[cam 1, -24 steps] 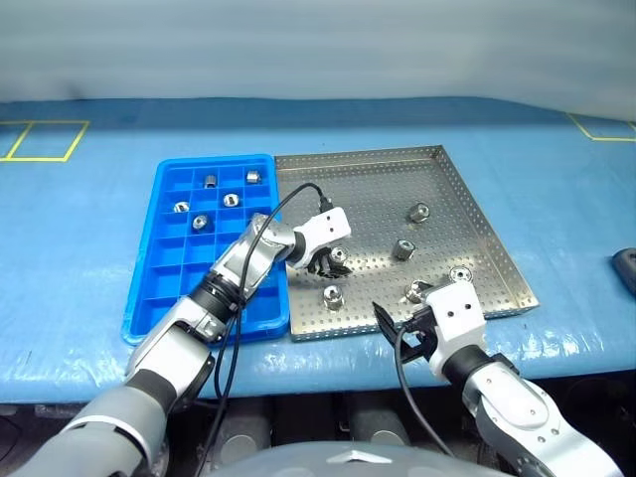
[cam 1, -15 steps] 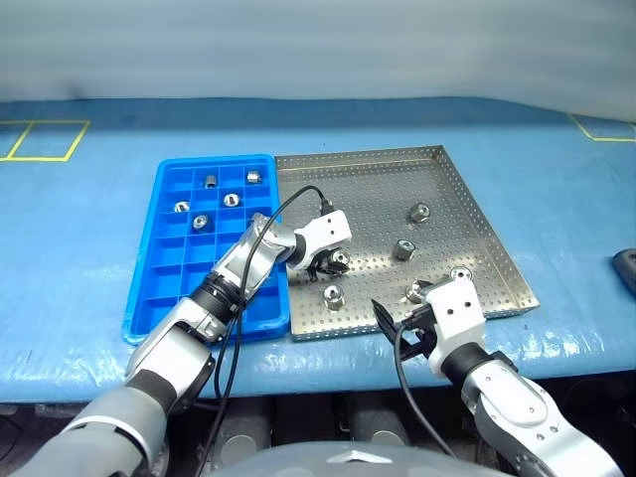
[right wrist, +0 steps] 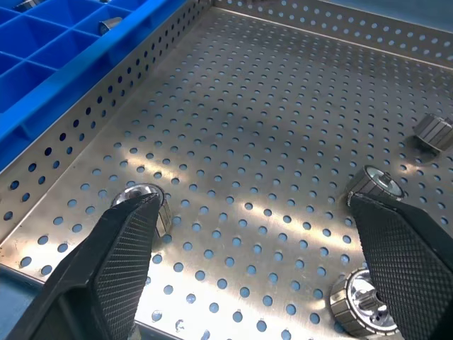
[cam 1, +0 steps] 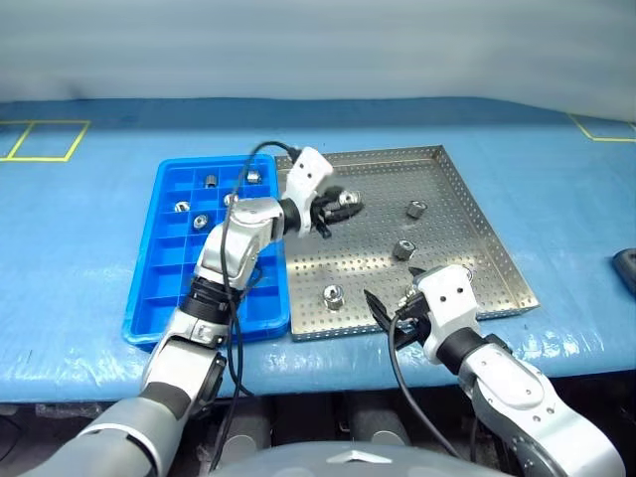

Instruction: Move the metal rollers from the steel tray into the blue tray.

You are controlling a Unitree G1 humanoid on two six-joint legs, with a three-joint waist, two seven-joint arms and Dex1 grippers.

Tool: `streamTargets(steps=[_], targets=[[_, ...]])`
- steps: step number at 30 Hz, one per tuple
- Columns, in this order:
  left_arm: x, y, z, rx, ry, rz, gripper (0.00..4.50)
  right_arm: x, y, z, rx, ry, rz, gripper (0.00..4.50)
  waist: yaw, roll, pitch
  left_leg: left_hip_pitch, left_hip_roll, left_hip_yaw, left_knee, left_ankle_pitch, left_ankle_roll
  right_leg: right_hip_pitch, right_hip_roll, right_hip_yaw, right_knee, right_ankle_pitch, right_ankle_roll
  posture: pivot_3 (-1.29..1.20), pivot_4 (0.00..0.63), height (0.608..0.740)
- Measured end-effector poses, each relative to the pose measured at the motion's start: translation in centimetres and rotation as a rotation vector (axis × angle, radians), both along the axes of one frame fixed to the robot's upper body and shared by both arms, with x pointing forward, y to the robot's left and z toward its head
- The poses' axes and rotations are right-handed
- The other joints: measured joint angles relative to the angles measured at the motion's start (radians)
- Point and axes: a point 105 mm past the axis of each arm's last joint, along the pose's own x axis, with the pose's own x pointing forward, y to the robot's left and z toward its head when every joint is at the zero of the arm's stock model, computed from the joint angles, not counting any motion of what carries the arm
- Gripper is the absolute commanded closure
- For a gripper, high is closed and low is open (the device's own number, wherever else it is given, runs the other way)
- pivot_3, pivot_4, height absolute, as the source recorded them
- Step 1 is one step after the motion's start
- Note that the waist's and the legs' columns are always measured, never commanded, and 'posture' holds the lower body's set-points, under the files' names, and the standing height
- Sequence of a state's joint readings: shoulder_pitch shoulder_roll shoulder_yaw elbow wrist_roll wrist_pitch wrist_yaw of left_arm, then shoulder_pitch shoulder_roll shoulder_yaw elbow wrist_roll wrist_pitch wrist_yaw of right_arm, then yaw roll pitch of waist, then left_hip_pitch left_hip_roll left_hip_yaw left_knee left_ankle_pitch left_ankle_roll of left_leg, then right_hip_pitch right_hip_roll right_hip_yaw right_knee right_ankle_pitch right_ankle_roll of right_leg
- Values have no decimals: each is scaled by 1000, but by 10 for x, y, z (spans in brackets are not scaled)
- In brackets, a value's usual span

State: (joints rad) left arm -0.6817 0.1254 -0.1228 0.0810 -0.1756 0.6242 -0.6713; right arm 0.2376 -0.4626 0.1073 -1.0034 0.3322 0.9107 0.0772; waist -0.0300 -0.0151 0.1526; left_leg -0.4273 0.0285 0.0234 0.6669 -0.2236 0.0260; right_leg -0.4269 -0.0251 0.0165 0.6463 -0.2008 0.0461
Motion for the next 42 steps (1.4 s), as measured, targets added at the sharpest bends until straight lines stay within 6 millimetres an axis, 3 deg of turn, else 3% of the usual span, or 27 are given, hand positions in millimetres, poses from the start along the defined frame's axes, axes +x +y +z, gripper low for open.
streamTargets(steps=[9,13,19,28,35,39,42], targets=[[1,87,19,-75,-125,462,2820,26,30,12,-31,-30,223,0,49,-1,0,0,-1,0,0,1,1,1,0,0,-1,2,2,198,150,740],[-10,125,8,-6,-142,674,2820,36,48,12,-50,-25,327,0,78,-1,0,0,-1,-1,-1,1,1,1,-1,-1,-2,2,2,251,150,740],[-25,162,-10,109,-135,907,2820,40,70,8,-48,-17,435,0,124,-2,0,-1,-1,-1,0,1,1,1,-1,-2,-2,1,-1,297,150,740],[-34,170,-38,197,-54,970,2820,36,86,3,-45,-8,515,0,159,-3,0,-1,-1,-2,0,1,1,1,-1,-3,-2,0,-4,294,150,740],[-34,177,-62,259,51,1009,2820,33,84,-1,-41,7,501,0,158,-3,0,-2,-1,-2,0,1,1,0,-2,-3,-2,0,-4,253,150,740],[-34,178,-62,275,56,1015,2820,30,80,-3,-38,11,480,0,154,-3,0,-1,0,-1,0,1,1,0,-2,-3,-2,-1,-4,250,150,740],[-34,177,-63,275,65,1007,1834,31,78,-1,-38,1,464,0,150,-3,0,-1,0,-1,0,1,1,0,-2,-3,-2,0,-5,238,150,740]])
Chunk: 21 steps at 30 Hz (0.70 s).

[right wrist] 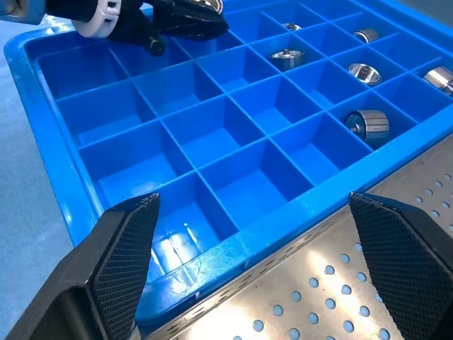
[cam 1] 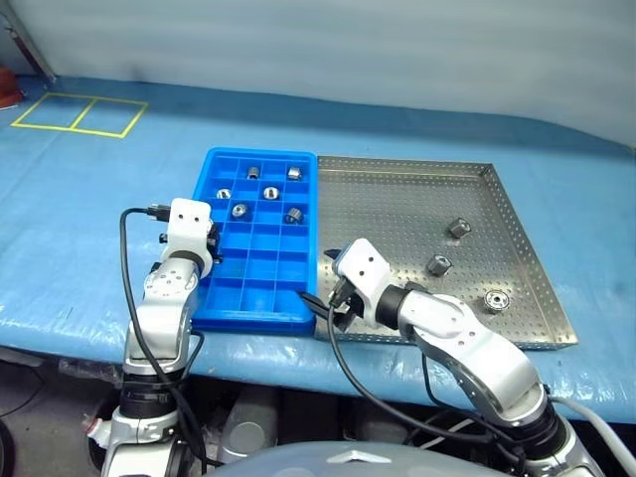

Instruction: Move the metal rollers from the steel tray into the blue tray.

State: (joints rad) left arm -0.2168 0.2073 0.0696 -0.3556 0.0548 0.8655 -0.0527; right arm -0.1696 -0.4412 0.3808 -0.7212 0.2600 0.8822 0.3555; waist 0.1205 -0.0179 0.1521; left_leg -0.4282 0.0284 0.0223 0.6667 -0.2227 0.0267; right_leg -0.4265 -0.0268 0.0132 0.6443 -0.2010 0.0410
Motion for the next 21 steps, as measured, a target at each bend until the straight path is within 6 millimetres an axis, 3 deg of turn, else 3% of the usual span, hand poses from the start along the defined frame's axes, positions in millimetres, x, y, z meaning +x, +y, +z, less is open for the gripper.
streamTargets(steps=[5,12,17,21], targets=[[5,-12,8,-54,-15,-79,93,-2,-13,4,5,-12,-59,0,-4,0,0,-1,1,-1,0,0,0,0,-1,-1,-1,0,0,204,150,740],[18,-43,49,-110,-118,-324,39,-12,-52,2,-15,7,-225,0,-22,-1,0,-2,0,-1,0,0,0,-1,-1,-1,-1,0,-1,134,150,740],[23,-98,74,-135,-125,-709,39,-29,-84,-9,-47,62,-381,0,-41,-1,0,-1,-1,0,0,0,0,0,-1,-1,-1,0,-1,61,150,740],[15,-138,73,-88,-42,-1041,39,-38,-97,-14,-60,86,-455,0,-84,0,0,-1,-1,1,0,0,0,-1,0,0,0,-1,-1,-3,150,740]])
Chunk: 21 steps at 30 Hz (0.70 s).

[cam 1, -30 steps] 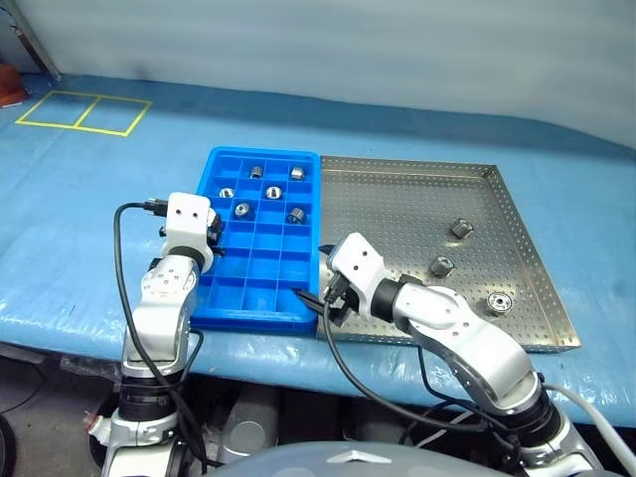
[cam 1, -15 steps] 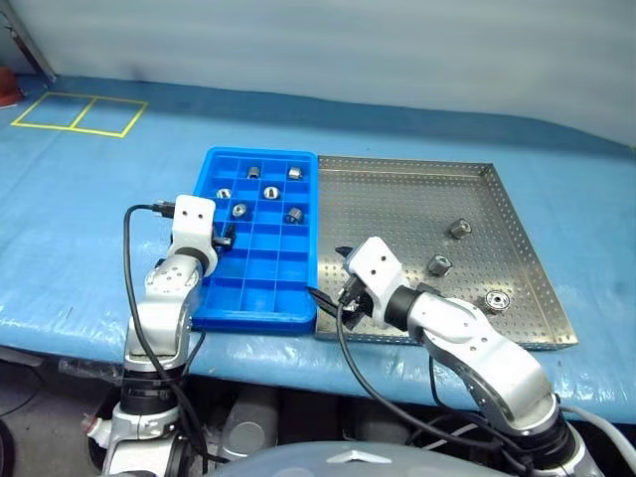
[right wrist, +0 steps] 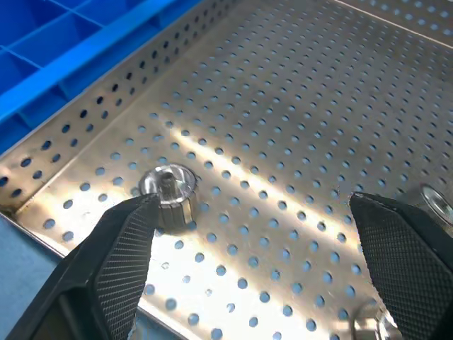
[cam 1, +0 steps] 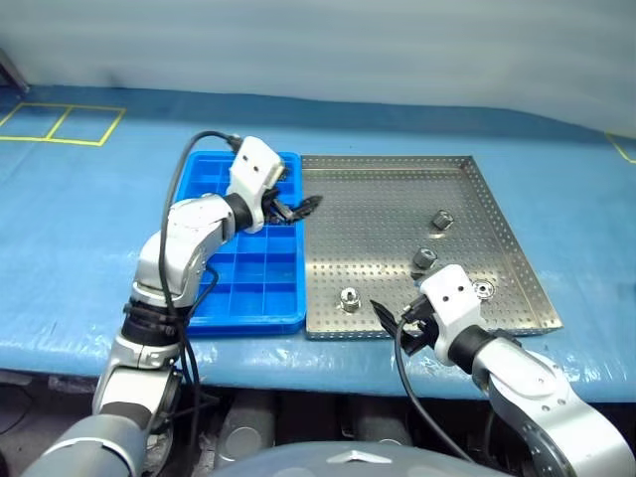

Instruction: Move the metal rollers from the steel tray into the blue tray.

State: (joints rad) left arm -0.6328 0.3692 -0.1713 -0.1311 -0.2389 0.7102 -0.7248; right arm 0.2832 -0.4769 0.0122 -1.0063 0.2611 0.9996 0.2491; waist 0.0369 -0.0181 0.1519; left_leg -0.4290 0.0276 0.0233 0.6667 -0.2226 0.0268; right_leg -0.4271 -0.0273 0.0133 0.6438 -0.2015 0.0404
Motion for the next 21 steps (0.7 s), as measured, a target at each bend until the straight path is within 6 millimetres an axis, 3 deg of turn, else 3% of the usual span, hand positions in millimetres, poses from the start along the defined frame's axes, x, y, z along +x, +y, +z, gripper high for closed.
streamTargets(steps=[4,10,21], targets=[[-15,-24,-17,134,42,-269,39,-7,-4,-6,6,14,-39,0,-28,0,0,0,0,1,-1,0,0,-1,1,1,0,0,-1,-40,150,740],[-34,-34,-54,333,105,-523,39,-12,-3,-8,31,-7,-83,0,-60,0,0,0,1,1,-1,0,0,-1,1,2,0,-1,-1,-112,150,740],[-49,-35,-93,547,134,-693,39,-17,2,-10,56,-28,-126,0,-77,0,0,0,2,1,-1,0,0,-2,1,3,1,-1,0,-130,150,740]])
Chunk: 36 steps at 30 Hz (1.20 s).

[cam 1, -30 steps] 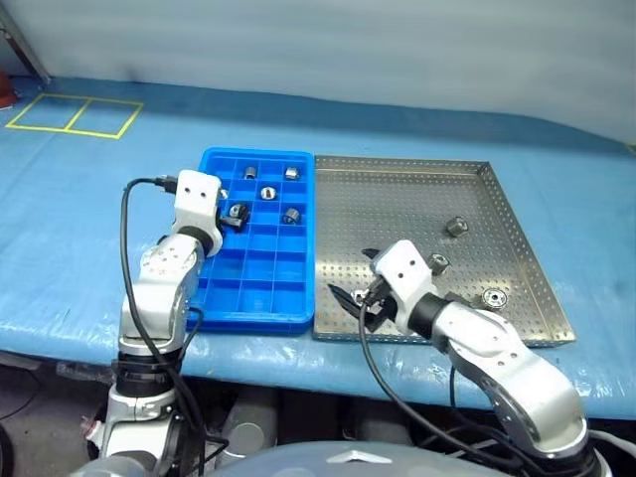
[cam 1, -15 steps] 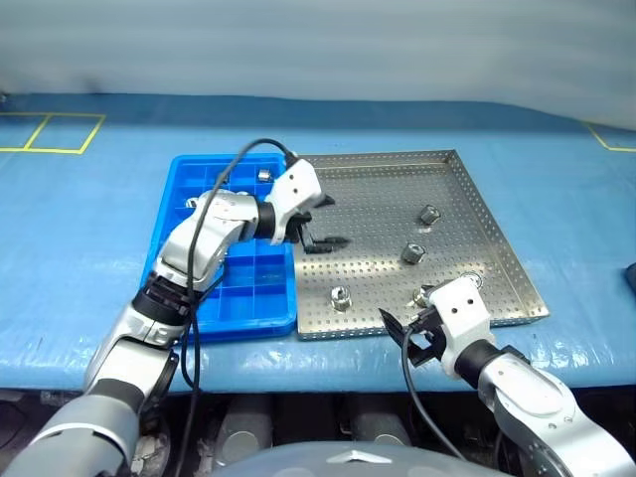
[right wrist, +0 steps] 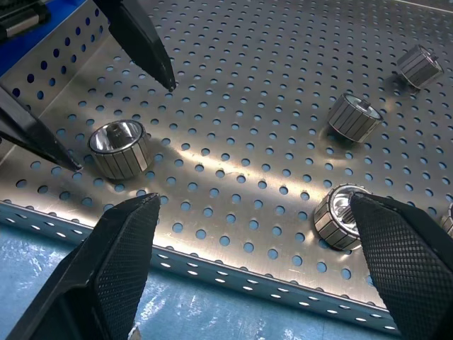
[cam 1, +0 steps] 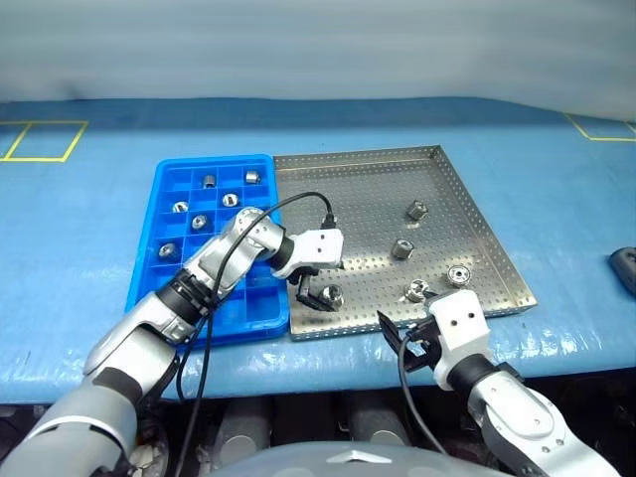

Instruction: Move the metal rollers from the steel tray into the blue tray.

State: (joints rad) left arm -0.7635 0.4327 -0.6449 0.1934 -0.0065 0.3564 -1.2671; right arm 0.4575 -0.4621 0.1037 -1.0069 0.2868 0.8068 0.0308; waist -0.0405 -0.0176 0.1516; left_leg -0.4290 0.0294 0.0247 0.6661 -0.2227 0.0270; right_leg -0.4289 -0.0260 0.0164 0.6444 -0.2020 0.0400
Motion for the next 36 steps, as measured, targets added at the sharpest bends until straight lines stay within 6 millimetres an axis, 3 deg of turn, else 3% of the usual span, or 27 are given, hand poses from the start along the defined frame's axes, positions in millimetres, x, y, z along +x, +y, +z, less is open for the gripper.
streamTargets(steps=[8,11,18,24,27,32,36], targets=[[-7,0,-12,72,-71,-86,39,2,3,2,9,-11,7,0,-4,1,0,1,1,0,0,0,0,0,0,0,0,0,0,-121,150,740],[-13,-1,-14,65,-65,-95,593,3,4,3,10,-12,9,0,-9,1,-1,1,1,0,0,0,0,0,1,1,0,0,0,-121,150,740],[-19,1,-19,74,-64,-91,2834,5,5,5,13,-20,19,0,-24,2,-2,3,1,1,-1,0,0,1,1,1,1,0,0,-96,150,740],[-18,0,-18,48,-58,-47,2835,7,7,6,15,-15,31,0,-21,2,-2,2,1,1,0,0,0,1,1,2,1,0,0,-72,150,740],[-9,-2,-11,-36,-18,87,2835,9,8,8,15,-25,40,0,-18,2,-2,2,3,1,0,0,0,0,1,2,1,0,0,-48,150,740],[20,-3,36,-318,-48,395,2835,13,11,11,7,-29,72,0,-2,1,-1,1,5,2,1,0,0,1,1,2,1,1,2,10,150,740],[35,25,64,-520,-103,684,2835,21,19,21,2,-56,131,0,9,1,-1,2,6,1,0,0,0,1,2,2,1,1,2,85,150,740]])
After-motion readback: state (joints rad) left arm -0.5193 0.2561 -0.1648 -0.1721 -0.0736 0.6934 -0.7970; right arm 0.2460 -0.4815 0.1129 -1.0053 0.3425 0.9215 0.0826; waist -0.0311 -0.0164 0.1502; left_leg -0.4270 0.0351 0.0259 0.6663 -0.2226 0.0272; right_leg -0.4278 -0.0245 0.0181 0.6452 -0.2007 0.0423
